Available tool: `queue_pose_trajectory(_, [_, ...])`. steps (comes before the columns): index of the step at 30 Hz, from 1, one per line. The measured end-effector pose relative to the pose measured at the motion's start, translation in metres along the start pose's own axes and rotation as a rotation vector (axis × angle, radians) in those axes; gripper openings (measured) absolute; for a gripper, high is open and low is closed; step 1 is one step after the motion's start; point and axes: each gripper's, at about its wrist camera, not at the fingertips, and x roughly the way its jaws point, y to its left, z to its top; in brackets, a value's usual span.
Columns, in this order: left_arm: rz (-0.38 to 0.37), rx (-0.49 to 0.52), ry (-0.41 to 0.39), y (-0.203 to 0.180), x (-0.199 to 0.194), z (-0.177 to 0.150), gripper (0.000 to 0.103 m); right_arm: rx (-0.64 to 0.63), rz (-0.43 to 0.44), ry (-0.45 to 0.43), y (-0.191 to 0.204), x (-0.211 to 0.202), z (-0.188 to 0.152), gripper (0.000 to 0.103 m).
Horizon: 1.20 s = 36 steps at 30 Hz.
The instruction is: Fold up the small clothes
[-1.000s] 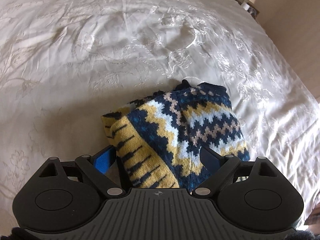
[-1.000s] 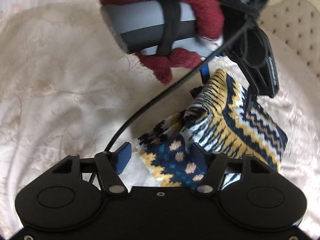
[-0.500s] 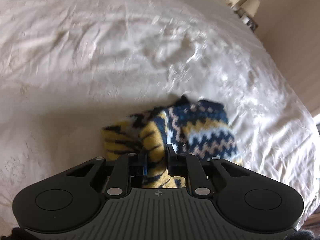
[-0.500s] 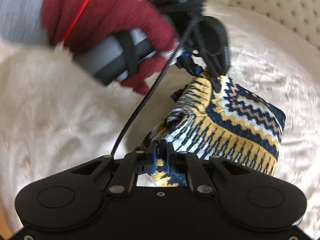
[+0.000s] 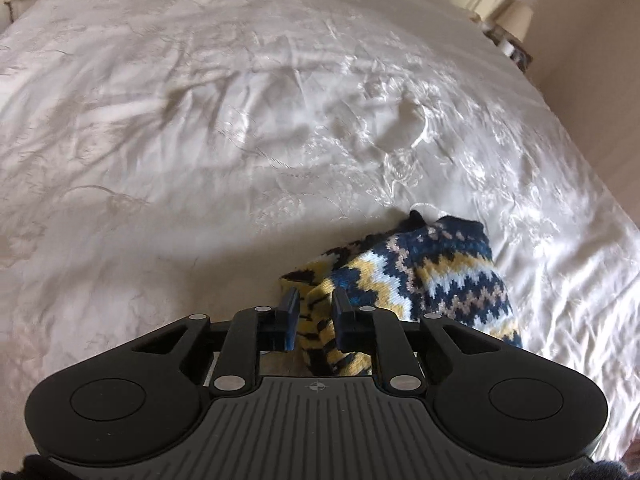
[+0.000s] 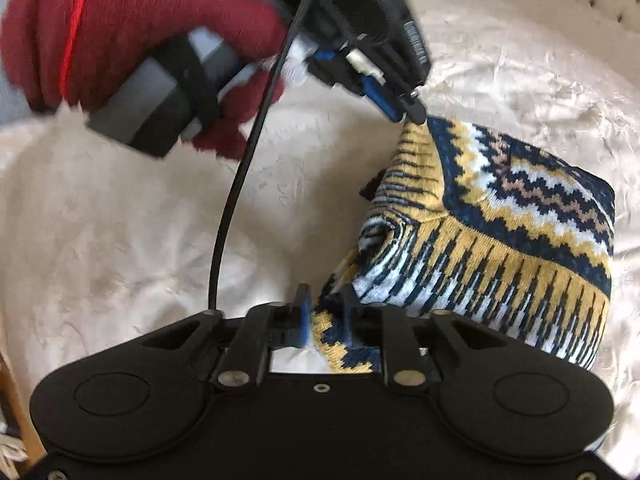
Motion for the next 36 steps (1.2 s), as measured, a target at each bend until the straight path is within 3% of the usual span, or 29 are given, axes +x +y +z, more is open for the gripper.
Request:
queue_pose_trajectory(1, [0.014,0.001,-0.015,-0.001,-0.006,0.0,0.031,0.008,0.03,-0.026,-0.003,-0.009,-0.002,0.049])
queue_pose_trajectory(2, [0.019,0.002,-0.036,-0.003,-0.013,-0.002,0.033,0.016,0.062,-0.055,-0.007,-0.02,-0.004,0.057])
queue_pose_trajectory(5, [-0.01,0.02,-0.073,-0.014,-0.027,-0.004,0.038,0.057,0.107,-0.132,-0.022,-0.05,-0.012,0.059])
queue_pose_trajectory(8, [-0.059,0.074,-0.058,-0.036,-0.028,-0.009,0.038,0.088,0.075,-0.141,-0.032,-0.06,-0.013,0.058])
queue_pose_trajectory(10, [-0.104,0.113,-0.041,-0.051,-0.023,-0.014,0.038,0.118,0.044,-0.132,-0.043,-0.055,-0.01,0.053])
queue_pose_trajectory(12, [-0.135,0.165,-0.012,-0.064,-0.013,-0.019,0.038,0.168,0.018,-0.111,-0.056,-0.041,-0.008,0.037])
queue_pose_trajectory(13, [-0.142,0.191,0.006,-0.069,-0.006,-0.021,0.038,0.217,0.012,-0.097,-0.063,-0.033,-0.009,0.036])
queue_pose_trajectory(15, [-0.104,0.227,0.048,-0.072,0.012,-0.026,0.038,0.298,-0.022,-0.017,-0.076,-0.011,-0.017,0.035])
queue_pose_trajectory(18, [0.032,0.199,0.091,-0.056,0.04,-0.029,0.038,0.29,-0.02,0.107,-0.076,0.013,-0.033,0.035])
queue_pose_trajectory(21, [0.072,0.11,0.105,-0.036,0.052,-0.027,0.038,0.261,0.019,0.107,-0.069,0.004,-0.038,0.036])
queue_pose_trajectory(24, [0.081,0.106,0.092,-0.04,0.044,-0.025,0.039,0.295,0.029,0.055,-0.076,-0.017,-0.037,0.049])
queue_pose_trajectory(26, [0.08,0.109,0.083,-0.045,0.037,-0.024,0.048,0.315,0.018,0.017,-0.084,-0.034,-0.037,0.06])
queue_pose_trajectory(27, [0.077,0.107,0.076,-0.049,0.032,-0.025,0.058,0.323,0.013,-0.003,-0.088,-0.041,-0.035,0.066])
queue_pose_trajectory(30, [0.089,0.102,0.043,-0.055,0.019,-0.025,0.075,0.352,-0.008,-0.051,-0.107,-0.057,-0.029,0.075])
queue_pose_trajectory(34, [0.093,0.094,0.02,-0.056,0.002,-0.027,0.079,0.373,-0.035,-0.081,-0.131,-0.061,-0.011,0.081])
queue_pose_trajectory(36, [0.102,0.083,0.012,-0.055,-0.006,-0.03,0.08,0.382,-0.038,-0.086,-0.142,-0.056,-0.005,0.093])
